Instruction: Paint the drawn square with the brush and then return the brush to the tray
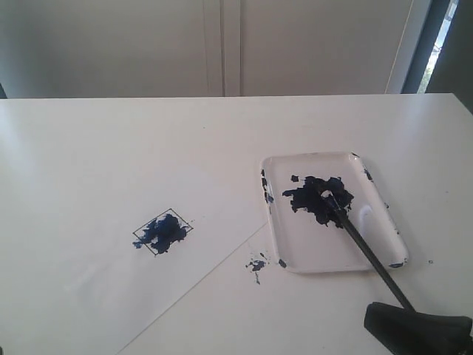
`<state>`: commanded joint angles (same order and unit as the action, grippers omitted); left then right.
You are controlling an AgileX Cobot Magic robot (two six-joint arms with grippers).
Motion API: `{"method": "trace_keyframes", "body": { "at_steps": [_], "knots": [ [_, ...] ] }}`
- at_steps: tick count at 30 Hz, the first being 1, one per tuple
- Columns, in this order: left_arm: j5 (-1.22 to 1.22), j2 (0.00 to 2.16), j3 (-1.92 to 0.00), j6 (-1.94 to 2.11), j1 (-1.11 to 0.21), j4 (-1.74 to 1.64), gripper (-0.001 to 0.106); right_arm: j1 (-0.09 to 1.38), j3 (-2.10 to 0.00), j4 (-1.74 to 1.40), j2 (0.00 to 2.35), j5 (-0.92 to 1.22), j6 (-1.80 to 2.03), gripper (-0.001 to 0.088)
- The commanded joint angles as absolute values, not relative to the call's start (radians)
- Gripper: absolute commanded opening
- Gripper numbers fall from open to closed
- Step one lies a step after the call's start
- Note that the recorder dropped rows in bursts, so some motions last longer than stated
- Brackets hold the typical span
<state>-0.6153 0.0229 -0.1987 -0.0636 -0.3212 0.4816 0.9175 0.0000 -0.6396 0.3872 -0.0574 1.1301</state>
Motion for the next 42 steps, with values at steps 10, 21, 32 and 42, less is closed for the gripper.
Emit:
{"method": "trace_keyframes", "body": {
  "at_steps": [10, 21, 32, 42],
  "knots": [
    [-0.615, 0.023, -0.199, -0.064, -0.321, 0.484, 0.048, 0.917, 0.0, -0.64, 0.387, -0.046, 1.128, 0.0],
    [-0.419, 0.023, -0.009, 0.008, -0.321, 0.281, 0.048, 0.917, 0.0, -0.637, 0.387, -0.048, 1.128, 0.0],
    [-0.169, 0.023, 0.0, 0.0, -0.321, -0.028, 0.048, 0.917, 0.0, -0.62, 0.387, -0.044, 1.211, 0.0],
    [-0.167, 0.023, 0.0, 0.0, -0.321, -0.028, 0.048, 0.917, 0.0, -0.62, 0.387, -0.04, 1.211, 0.0]
  ]
}}
